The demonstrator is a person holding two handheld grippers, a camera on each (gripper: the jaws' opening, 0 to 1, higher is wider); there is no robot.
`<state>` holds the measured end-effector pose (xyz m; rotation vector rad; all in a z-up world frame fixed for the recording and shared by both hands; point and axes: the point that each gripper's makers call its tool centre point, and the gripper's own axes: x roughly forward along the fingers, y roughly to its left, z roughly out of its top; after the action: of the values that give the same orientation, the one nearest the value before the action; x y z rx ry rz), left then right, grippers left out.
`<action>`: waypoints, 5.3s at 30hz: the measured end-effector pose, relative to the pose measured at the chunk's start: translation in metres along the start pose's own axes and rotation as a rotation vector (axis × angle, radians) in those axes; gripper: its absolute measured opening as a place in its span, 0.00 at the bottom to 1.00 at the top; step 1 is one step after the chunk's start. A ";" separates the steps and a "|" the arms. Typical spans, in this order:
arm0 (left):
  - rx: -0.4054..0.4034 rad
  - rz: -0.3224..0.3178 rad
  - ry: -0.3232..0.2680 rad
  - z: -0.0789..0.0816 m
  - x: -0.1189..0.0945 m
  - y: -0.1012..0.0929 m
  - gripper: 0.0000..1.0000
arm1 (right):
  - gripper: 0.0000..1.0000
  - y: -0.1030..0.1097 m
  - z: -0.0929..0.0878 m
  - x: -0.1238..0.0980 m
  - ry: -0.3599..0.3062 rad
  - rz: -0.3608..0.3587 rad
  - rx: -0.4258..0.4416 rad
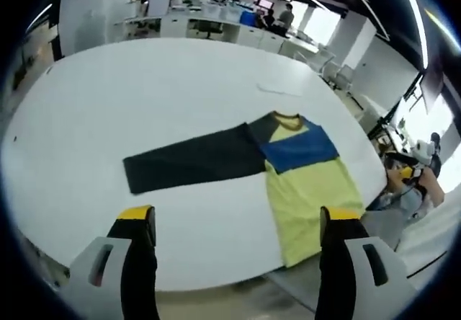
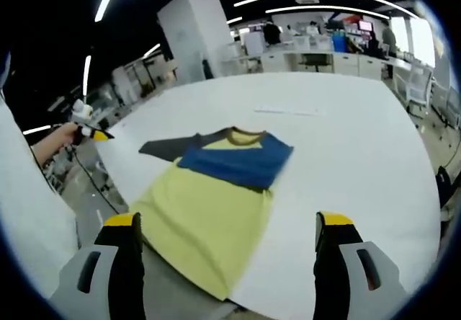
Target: Fold the garment on the visible template until the final outline fits inside the template.
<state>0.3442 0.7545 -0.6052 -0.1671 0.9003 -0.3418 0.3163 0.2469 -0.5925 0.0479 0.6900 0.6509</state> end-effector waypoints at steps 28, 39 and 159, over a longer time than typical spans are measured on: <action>-0.124 0.016 -0.033 0.019 0.047 0.076 0.88 | 1.00 -0.001 0.011 0.032 0.013 0.015 0.024; -0.140 0.022 -0.028 0.016 0.060 0.096 0.87 | 1.00 -0.005 0.009 0.036 0.039 0.010 0.026; 0.131 0.180 0.030 0.019 0.143 0.224 0.13 | 1.00 -0.014 0.007 0.069 0.098 -0.008 0.081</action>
<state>0.4908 0.9124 -0.7630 0.0401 0.9122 -0.2357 0.3679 0.2763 -0.6302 0.0884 0.8101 0.6202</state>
